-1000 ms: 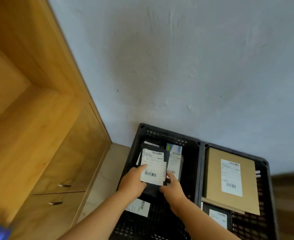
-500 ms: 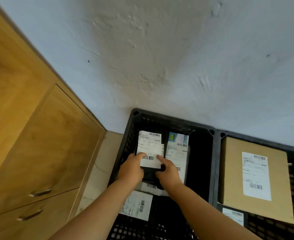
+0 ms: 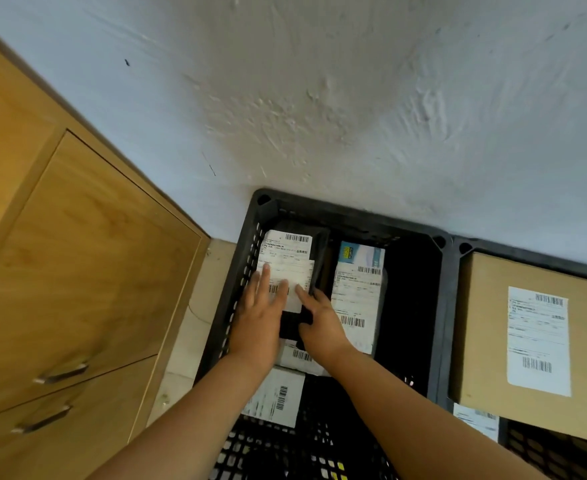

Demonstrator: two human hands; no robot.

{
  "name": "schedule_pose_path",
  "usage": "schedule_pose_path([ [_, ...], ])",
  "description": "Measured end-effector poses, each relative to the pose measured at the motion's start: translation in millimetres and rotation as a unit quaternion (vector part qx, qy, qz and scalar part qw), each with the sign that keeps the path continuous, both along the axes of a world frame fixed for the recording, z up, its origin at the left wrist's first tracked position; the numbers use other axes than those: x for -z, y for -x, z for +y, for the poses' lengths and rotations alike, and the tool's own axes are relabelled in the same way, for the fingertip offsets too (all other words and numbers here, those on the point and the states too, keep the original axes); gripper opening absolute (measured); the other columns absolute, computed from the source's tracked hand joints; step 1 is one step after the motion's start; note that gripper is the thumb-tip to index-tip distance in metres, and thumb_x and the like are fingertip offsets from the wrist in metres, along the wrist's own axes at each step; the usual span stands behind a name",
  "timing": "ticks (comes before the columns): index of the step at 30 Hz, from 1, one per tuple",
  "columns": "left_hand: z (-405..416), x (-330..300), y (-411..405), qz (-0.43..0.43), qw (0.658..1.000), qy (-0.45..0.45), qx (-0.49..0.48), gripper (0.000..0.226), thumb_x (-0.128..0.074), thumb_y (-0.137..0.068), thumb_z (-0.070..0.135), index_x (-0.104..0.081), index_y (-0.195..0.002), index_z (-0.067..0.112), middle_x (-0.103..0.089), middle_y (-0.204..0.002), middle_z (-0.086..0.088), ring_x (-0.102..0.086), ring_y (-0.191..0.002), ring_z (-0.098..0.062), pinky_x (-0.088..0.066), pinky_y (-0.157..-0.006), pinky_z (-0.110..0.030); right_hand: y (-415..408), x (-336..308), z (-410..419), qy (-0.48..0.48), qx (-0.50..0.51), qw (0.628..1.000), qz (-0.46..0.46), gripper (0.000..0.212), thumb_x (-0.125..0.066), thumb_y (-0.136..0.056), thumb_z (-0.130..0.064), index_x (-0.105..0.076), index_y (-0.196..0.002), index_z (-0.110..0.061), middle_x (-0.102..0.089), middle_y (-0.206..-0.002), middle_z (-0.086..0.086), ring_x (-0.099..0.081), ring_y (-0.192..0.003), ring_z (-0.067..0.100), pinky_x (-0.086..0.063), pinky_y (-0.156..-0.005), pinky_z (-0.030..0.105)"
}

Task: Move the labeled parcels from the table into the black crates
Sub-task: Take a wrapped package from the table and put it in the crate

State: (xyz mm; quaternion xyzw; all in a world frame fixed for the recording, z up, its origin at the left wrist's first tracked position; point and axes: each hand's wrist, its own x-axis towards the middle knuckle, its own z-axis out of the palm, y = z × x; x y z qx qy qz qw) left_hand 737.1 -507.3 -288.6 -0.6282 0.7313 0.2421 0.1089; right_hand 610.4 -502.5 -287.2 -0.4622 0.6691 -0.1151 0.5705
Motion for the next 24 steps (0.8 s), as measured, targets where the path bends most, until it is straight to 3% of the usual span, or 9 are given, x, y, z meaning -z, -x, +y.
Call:
schedule_pose_path([
  [1,-1.3,0.9,1.6,-0.007,0.999,0.001,0.034,0.096,-0.049,-0.085,-0.008,0.011,-0.149,0.032,0.035,-0.151,-0.004,0.025,-0.142,-0.025,-0.008,-0.120,-0.039,3.6,0.2,0.1,0.006,-0.015,1.000,0.007,0.072,-0.041,-0.089,0.014,-0.028,-0.148,-0.026,-0.009,-0.158,-0.001,-0.016,-0.145,0.019,-0.041,-0.088,0.002],
  [3,-6.2,1.8,5.4,-0.016,0.996,-0.026,0.078,0.100,-0.048,-0.084,-0.010,0.019,-0.146,0.031,0.038,-0.148,-0.004,0.029,-0.139,-0.026,0.004,-0.118,-0.039,13.7,3.2,3.2,0.046,-0.043,0.996,0.060,0.072,-0.042,-0.089,0.012,-0.031,-0.147,-0.029,-0.013,-0.158,0.001,-0.017,-0.145,0.018,-0.027,-0.095,0.000],
  [6,-14.9,2.3,11.0,-0.035,0.991,-0.081,0.101,0.102,-0.048,-0.082,-0.013,0.021,-0.146,0.027,0.030,-0.153,-0.009,0.024,-0.141,-0.030,0.001,-0.120,-0.040,33.2,9.8,12.8,0.094,-0.069,0.973,0.200,0.071,-0.048,-0.090,0.004,-0.026,-0.149,-0.030,-0.007,-0.159,0.004,-0.005,-0.146,0.018,-0.011,-0.112,0.018],
  [9,-19.3,2.2,14.3,-0.043,0.989,-0.096,0.106,0.100,-0.045,-0.082,-0.016,0.020,-0.147,0.024,0.027,-0.154,-0.013,0.022,-0.142,-0.033,-0.001,-0.120,-0.042,48.0,14.4,18.7,0.038,-0.109,0.945,0.306,0.080,-0.051,-0.092,-0.008,-0.003,-0.151,-0.035,0.016,-0.158,0.005,0.014,-0.145,0.028,-0.008,-0.119,0.042],
  [11,-20.2,2.5,15.0,-0.043,0.987,-0.107,0.108,0.099,-0.044,-0.083,-0.016,0.020,-0.147,0.024,0.027,-0.153,-0.013,0.023,-0.141,-0.034,0.000,-0.120,-0.043,51.2,16.7,19.1,-0.007,-0.121,0.936,0.331,0.086,-0.053,-0.094,-0.019,0.010,-0.149,-0.038,0.028,-0.154,0.006,0.020,-0.143,0.034,-0.005,-0.118,0.049],
  [16,-26.4,2.1,15.8,-0.042,0.983,-0.138,0.111,0.096,-0.044,-0.085,-0.013,0.019,-0.147,0.024,0.027,-0.153,-0.013,0.023,-0.141,-0.034,-0.001,-0.120,-0.044,46.8,24.0,17.4,-0.006,-0.080,0.957,0.278,0.087,-0.055,-0.092,-0.010,0.004,-0.150,-0.038,0.036,-0.150,0.002,0.015,-0.145,0.031,-0.019,-0.116,0.039],
  [24,-32.4,1.1,13.8,-0.031,0.980,-0.158,0.118,0.094,-0.042,-0.086,-0.015,0.016,-0.149,0.025,0.026,-0.154,-0.013,0.022,-0.142,-0.033,-0.001,-0.119,-0.043,43.2,30.0,12.0,-0.014,-0.122,0.942,0.311,0.091,-0.054,-0.092,-0.003,0.008,-0.150,-0.036,0.038,-0.150,0.007,0.011,-0.145,0.035,-0.031,-0.111,0.033],
])
